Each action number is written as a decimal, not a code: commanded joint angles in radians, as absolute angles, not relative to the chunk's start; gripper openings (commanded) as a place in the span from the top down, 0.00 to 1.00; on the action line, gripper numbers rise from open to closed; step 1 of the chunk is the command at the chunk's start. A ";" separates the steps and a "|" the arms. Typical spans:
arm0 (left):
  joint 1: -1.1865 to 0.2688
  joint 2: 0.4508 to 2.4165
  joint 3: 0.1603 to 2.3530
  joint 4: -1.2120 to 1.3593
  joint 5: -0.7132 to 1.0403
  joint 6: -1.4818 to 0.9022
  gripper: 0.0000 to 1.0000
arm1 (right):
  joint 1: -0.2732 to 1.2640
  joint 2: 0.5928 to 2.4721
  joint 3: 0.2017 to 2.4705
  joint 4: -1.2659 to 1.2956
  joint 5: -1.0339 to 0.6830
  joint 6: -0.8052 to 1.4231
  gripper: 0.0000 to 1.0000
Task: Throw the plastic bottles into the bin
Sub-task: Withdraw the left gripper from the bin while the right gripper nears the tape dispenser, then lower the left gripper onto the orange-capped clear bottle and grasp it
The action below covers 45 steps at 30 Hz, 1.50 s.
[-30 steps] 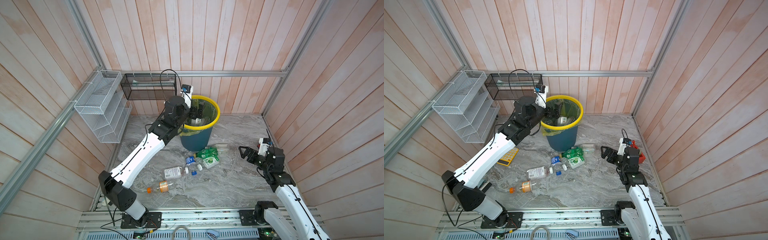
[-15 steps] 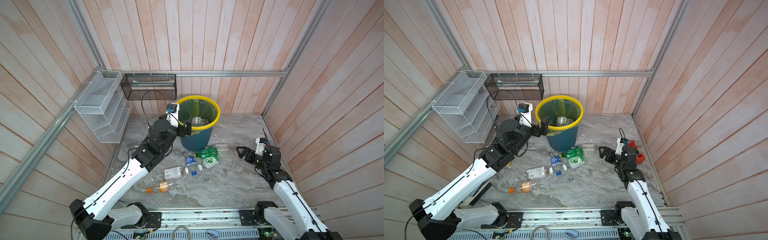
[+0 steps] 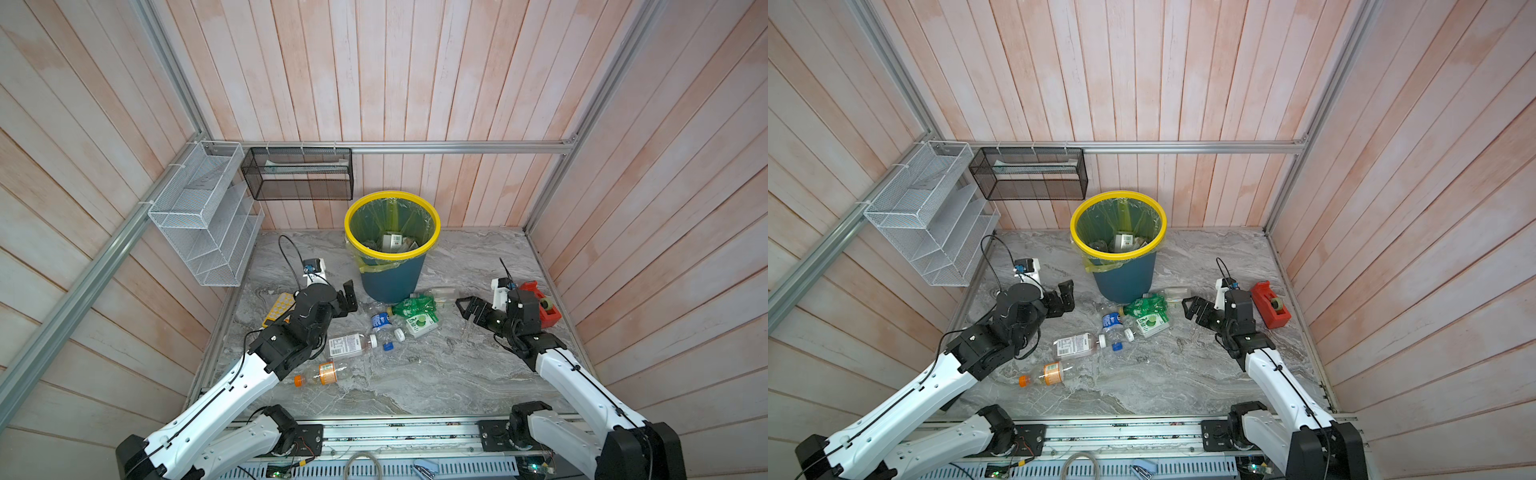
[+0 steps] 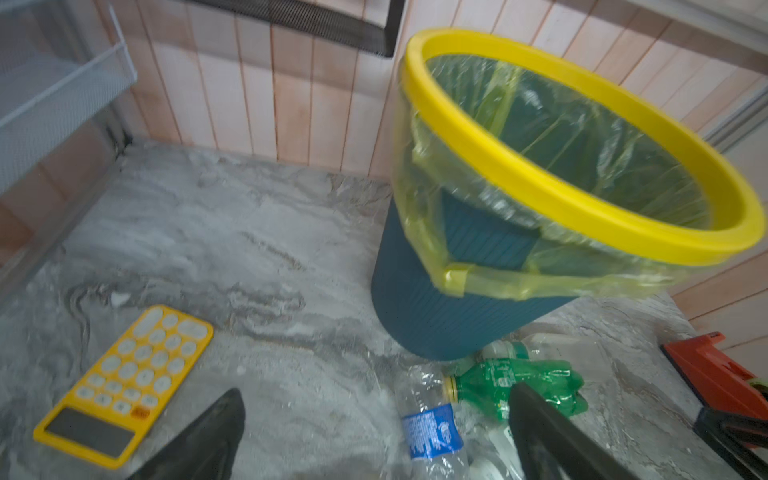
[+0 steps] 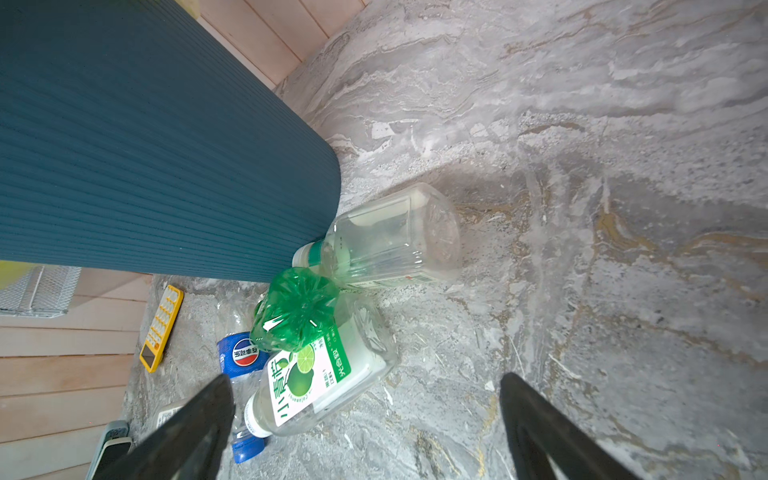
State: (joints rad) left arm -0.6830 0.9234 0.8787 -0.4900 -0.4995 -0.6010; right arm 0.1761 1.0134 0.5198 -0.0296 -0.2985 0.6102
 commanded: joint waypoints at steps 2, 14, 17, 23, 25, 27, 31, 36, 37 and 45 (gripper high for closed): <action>-0.697 0.845 0.812 -0.718 -0.529 -1.070 0.00 | 0.182 1.024 0.539 -0.003 -0.260 0.618 0.00; -0.910 0.807 0.809 -1.208 -0.523 -1.931 0.00 | 0.181 1.051 0.518 -0.006 -0.228 0.602 0.00; -0.946 0.812 0.786 -1.241 -0.469 -2.067 0.00 | 0.181 1.058 0.513 -0.005 -0.218 0.592 0.00; -1.022 0.814 0.678 -1.136 -0.407 -2.178 0.00 | 0.182 1.093 0.515 0.003 -0.228 0.577 0.01; -1.024 0.828 0.653 -1.121 -0.402 -2.194 0.00 | 0.181 1.095 0.514 0.000 -0.229 0.573 0.01; -1.025 0.834 0.633 -1.095 -0.403 -2.197 0.00 | 0.181 1.095 0.514 0.000 -0.226 0.568 0.01; -1.024 0.841 0.582 -1.033 -0.413 -2.206 0.03 | 0.180 1.092 0.512 -0.006 -0.218 0.565 0.01; -1.022 0.852 0.521 -0.972 -0.418 -2.214 0.09 | 0.180 1.092 0.515 -0.013 -0.218 0.564 0.01; -1.022 0.854 0.510 -0.956 -0.415 -2.213 0.10 | 0.179 1.091 0.516 -0.018 -0.216 0.563 0.01; -0.987 0.896 0.456 -0.847 -0.403 -2.162 0.16 | 0.180 1.088 0.520 -0.030 -0.206 0.565 0.01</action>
State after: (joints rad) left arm -1.0023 0.8902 0.4858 -0.9035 -0.4164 -2.0800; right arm 0.1761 1.0927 0.5198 -0.0193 -0.2253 0.5755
